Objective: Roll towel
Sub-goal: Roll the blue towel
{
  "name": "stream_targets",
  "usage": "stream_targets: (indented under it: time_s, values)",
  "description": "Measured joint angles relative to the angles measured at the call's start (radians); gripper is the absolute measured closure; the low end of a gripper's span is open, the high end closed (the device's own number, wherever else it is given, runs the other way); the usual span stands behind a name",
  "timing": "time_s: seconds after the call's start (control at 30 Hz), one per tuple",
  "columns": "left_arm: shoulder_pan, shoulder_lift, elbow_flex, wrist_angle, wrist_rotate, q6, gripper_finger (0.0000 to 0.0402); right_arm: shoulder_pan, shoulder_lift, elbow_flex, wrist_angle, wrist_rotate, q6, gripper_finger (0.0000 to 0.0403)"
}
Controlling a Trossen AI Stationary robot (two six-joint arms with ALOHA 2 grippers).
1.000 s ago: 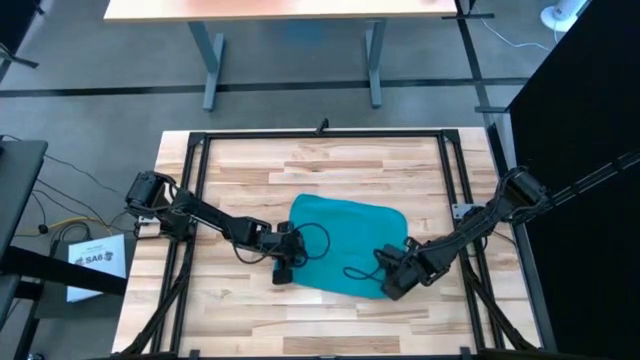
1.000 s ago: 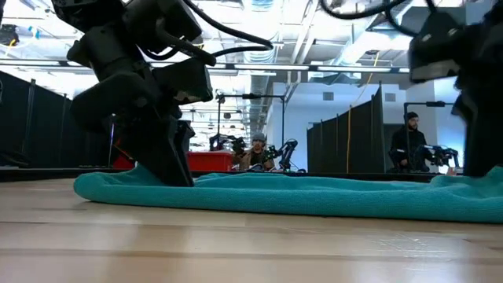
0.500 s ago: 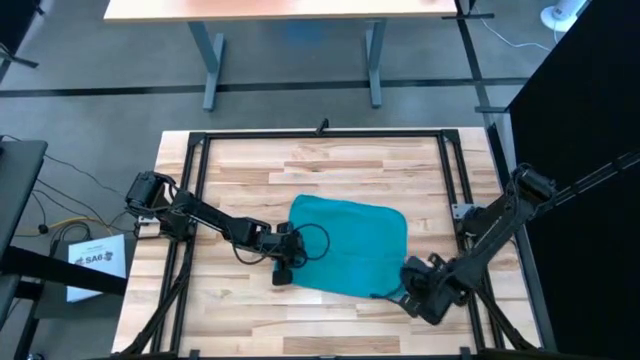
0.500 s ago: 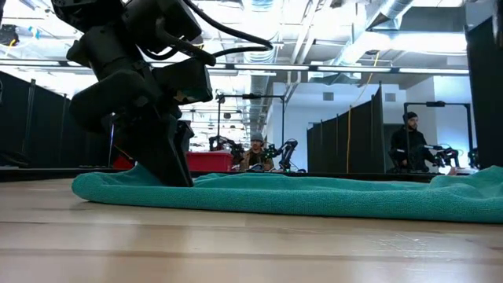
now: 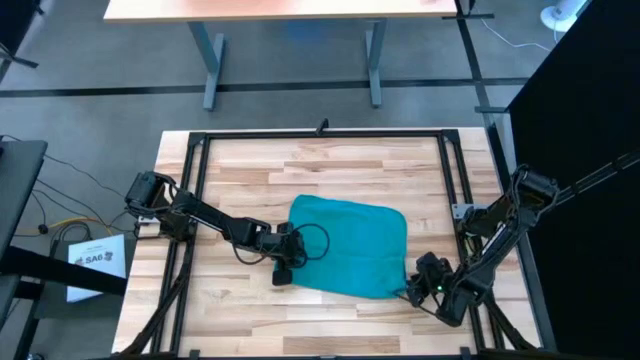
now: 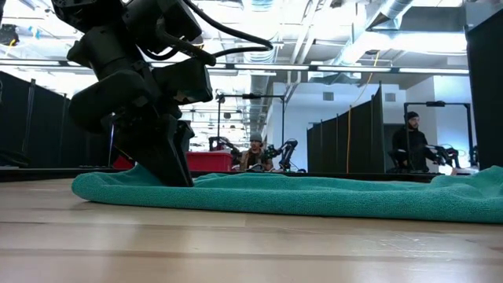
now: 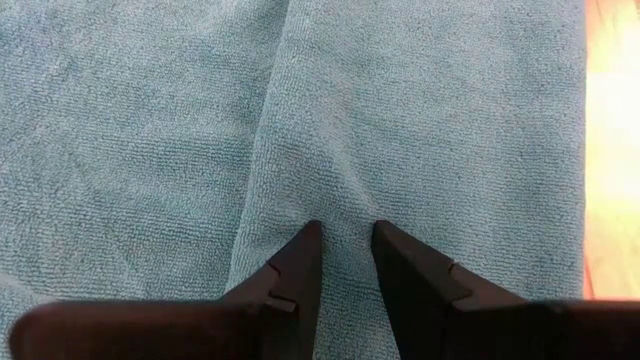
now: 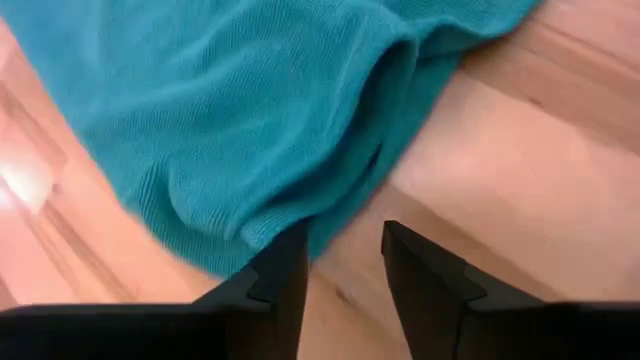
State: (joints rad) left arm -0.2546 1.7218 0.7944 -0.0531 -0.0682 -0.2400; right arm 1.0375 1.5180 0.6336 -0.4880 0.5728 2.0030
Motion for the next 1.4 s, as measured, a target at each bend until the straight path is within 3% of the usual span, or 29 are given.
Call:
stream_targets:
  time_s: [0.23,0.6,0.73,1.17,1.27,1.4]
  values:
    - [0.000,-0.001,0.000,0.000,0.014,-0.005,0.0320,-0.002,0.000,-0.029,0.169,0.043,-0.081,0.0245]
    - [0.003,-0.002,0.000,0.000,0.015,0.000,0.0320,0.030,-0.002,-0.027,0.303,0.056,-0.124,0.0241]
    - [0.005,-0.002,0.000,0.000,0.014,0.000,0.0320,0.020,-0.003,-0.027,0.269,0.110,-0.127,0.0241]
    - [0.008,-0.002,0.000,-0.001,0.012,0.012,0.0320,-0.033,-0.003,-0.027,0.235,0.104,-0.130,0.0241]
    - [0.008,-0.002,0.000,-0.001,0.012,0.012,0.0320,-0.031,-0.003,-0.027,0.262,0.094,-0.150,0.0252]
    - [0.008,-0.002,0.000,-0.001,0.011,0.012,0.0320,-0.025,-0.002,-0.027,0.262,0.058,-0.168,0.0309]
